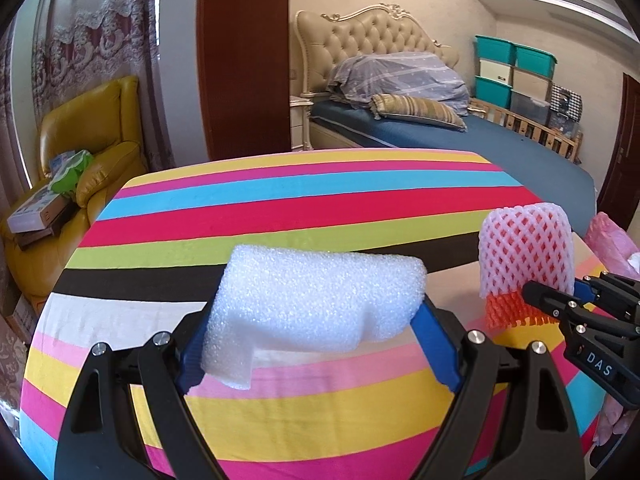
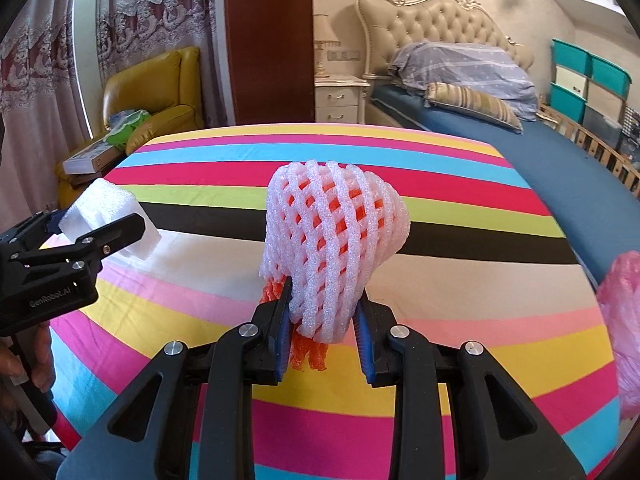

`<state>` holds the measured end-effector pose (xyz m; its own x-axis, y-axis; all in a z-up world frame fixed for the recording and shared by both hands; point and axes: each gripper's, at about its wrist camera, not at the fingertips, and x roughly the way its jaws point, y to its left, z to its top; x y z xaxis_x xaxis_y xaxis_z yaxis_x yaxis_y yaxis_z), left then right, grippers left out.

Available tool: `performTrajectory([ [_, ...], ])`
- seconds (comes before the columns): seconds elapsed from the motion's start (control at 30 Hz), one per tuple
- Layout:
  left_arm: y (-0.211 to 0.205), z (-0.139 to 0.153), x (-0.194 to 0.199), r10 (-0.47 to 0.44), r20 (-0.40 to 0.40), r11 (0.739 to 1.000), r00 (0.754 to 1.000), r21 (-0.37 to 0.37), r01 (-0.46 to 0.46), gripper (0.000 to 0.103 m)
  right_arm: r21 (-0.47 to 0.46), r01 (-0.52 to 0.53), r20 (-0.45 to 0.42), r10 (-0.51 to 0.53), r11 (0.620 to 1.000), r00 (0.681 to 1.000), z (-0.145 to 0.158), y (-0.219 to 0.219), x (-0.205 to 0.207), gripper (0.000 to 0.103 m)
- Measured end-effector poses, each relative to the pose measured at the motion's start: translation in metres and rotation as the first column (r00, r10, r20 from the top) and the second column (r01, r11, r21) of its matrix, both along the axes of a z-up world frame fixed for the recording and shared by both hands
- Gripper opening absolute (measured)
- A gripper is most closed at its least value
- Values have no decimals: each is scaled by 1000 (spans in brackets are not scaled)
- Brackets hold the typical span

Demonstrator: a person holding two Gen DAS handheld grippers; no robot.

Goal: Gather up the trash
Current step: 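Drop the fruit net from the right tool while the left tool drops the foam sheet into the bin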

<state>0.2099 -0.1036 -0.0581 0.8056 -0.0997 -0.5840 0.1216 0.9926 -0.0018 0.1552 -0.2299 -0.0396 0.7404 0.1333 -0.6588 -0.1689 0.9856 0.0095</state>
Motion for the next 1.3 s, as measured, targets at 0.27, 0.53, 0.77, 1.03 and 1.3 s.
performTrajectory([
  [0.27, -53, 6, -10, -105, 8, 994, 994, 25, 105, 84, -14, 73, 42, -73, 997, 996, 8, -45, -28, 28],
  [0.53, -123, 13, -13, -246, 16, 969, 969, 34, 245, 84, 1, 180, 72, -180, 984, 981, 13, -112, -55, 28],
  [0.77, -198, 17, -13, -400, 16, 916, 916, 23, 399, 84, -30, 273, 98, -269, 962, 958, 18, -182, -78, 28],
  [1.03, -298, 22, -23, -568, 27, 823, 822, 4, 568, 84, -48, 376, 114, -369, 925, 923, 28, -274, -101, 28],
  [1.3, -379, 21, -31, -655, 25, 755, 755, -2, 655, 84, -45, 440, 124, -432, 897, 893, 35, -334, -118, 28],
])
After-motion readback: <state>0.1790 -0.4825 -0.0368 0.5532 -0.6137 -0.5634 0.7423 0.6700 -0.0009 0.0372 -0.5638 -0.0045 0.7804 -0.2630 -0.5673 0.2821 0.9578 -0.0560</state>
